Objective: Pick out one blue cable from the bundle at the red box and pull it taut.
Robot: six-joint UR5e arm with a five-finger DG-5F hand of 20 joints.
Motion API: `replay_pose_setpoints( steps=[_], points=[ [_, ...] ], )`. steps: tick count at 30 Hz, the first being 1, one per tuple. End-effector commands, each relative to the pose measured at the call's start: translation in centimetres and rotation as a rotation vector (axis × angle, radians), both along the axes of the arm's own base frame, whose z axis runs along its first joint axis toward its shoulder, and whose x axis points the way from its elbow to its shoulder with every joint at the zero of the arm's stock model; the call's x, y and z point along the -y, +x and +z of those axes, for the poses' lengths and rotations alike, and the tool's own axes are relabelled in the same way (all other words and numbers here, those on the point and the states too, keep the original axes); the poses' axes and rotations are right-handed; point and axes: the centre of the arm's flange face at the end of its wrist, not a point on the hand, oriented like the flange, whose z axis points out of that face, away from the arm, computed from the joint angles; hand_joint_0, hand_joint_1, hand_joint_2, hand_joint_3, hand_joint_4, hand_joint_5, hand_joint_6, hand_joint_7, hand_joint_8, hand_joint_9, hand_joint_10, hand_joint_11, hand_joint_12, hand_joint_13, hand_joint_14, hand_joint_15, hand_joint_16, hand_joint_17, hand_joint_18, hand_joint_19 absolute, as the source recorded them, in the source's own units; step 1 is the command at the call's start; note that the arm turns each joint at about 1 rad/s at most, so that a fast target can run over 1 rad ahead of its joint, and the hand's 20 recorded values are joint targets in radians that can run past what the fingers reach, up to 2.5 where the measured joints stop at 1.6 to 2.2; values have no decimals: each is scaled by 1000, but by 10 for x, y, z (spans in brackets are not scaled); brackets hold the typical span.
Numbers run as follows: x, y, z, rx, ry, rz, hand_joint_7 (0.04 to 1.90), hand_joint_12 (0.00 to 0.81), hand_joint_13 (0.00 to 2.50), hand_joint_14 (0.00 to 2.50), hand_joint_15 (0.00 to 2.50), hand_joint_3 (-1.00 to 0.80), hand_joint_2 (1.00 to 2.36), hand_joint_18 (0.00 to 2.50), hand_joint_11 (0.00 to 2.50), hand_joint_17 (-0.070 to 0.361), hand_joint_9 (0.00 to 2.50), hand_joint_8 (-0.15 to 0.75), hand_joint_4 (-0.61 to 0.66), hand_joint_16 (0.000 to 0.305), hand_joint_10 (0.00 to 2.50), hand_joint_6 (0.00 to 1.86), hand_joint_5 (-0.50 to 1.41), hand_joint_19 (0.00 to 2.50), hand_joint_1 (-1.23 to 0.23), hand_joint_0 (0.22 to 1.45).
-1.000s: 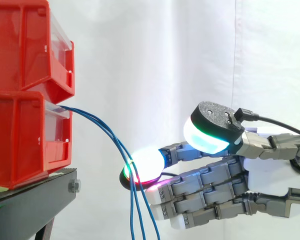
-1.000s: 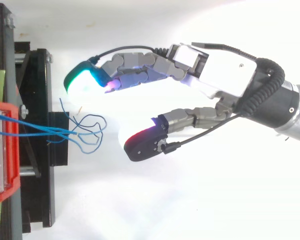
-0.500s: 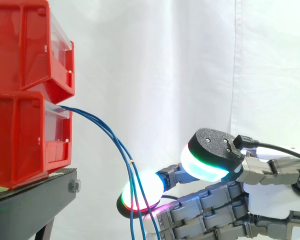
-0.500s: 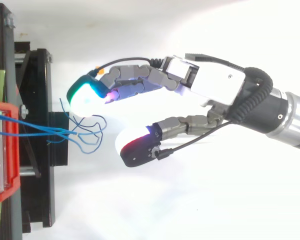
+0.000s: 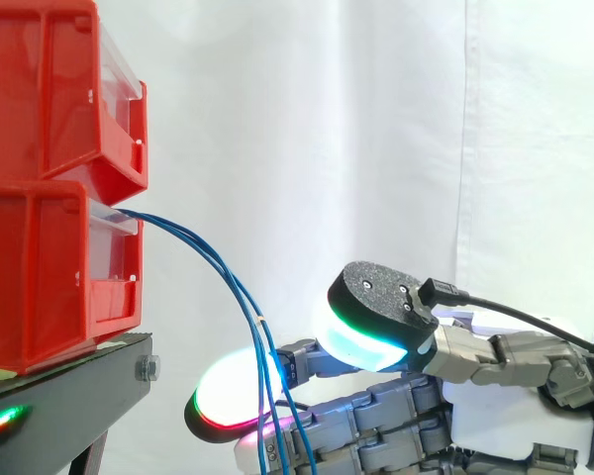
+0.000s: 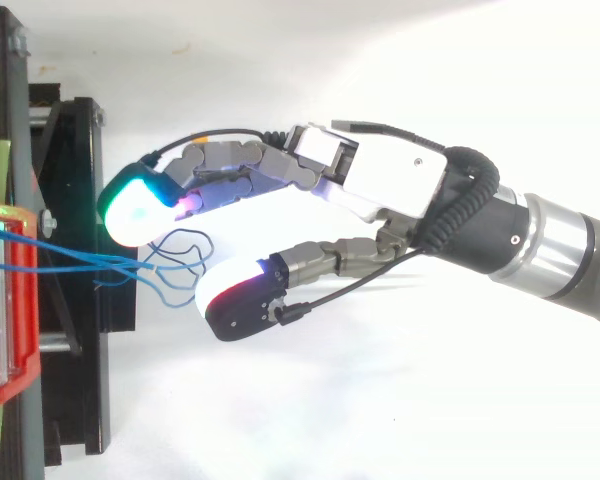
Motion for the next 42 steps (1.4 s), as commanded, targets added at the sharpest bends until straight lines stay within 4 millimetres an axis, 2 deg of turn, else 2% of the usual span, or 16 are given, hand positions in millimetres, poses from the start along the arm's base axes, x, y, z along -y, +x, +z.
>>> replay_pose_setpoints(
  steps=[1,8,35,42],
  points=[
    [0,1,0,5,5,4,845,312,531,1,46,-489,1000,363,83,114,619,211,208,51,3,503,-173,336,-605,563],
    [-3,4,-9,12,5,15,854,312,533,2,49,-486,1001,361,78,114,623,211,208,51,3,503,-170,337,-603,564],
    [-9,5,-8,35,63,50,947,312,544,1,55,-466,1003,377,107,114,649,218,195,51,4,503,-155,347,-608,572],
    [-12,6,-8,36,61,72,969,311,548,1,61,-407,1009,377,110,113,655,218,181,50,4,503,-150,345,-636,590]
  ],
)
